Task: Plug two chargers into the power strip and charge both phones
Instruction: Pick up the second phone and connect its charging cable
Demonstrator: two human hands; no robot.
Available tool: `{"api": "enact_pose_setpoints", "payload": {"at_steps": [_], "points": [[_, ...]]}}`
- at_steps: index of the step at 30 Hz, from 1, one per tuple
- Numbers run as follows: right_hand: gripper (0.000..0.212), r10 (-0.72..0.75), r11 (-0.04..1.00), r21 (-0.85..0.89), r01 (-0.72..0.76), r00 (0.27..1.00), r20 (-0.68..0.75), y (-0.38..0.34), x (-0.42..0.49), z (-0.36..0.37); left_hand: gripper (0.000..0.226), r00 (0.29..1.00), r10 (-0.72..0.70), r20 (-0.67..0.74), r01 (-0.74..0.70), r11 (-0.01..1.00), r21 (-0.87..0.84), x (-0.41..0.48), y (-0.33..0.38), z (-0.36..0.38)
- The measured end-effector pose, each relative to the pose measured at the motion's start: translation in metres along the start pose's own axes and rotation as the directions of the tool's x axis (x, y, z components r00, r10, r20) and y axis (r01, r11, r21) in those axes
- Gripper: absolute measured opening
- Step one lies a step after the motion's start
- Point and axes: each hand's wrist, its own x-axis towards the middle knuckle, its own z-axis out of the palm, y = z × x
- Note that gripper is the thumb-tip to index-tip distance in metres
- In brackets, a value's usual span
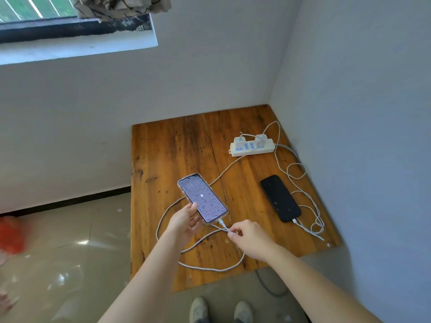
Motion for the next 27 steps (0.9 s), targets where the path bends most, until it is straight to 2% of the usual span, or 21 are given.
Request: {"api": "enact_pose_setpoints", "payload": {"at_steps": [6, 12, 21, 27], "points": [[0.022, 0.054, 0.998, 0.045, -0.054, 0.999, 0.003, 0.004, 0.014, 0.009, 0.043, 0.999, -0.045, 0.027, 0.044, 0.998, 0.034, 0.024, 0.001, -0.001], [0.027, 0.122, 0.992, -0.024, -0.123, 0.992, -0.024, 0.021, 0.046, 0.023, 0.042, 0.998, -0.057, 0.008, 0.057, 0.996, 0.066, 0.065, 0.0, 0.007], [0.026, 0.182, 0.968, -0.163, -0.19, 0.981, -0.063, 0.043, 0.078, 0.043, 0.037, 0.996, -0.089, 0.0, 0.086, 0.97, 0.227, 0.113, -0.016, -0.001], [0.025, 0.197, 0.97, -0.128, -0.207, 0.977, -0.086, 0.051, 0.083, 0.056, 0.038, 0.994, -0.11, -0.003, 0.108, 0.967, 0.23, 0.127, -0.022, -0.009]]}}
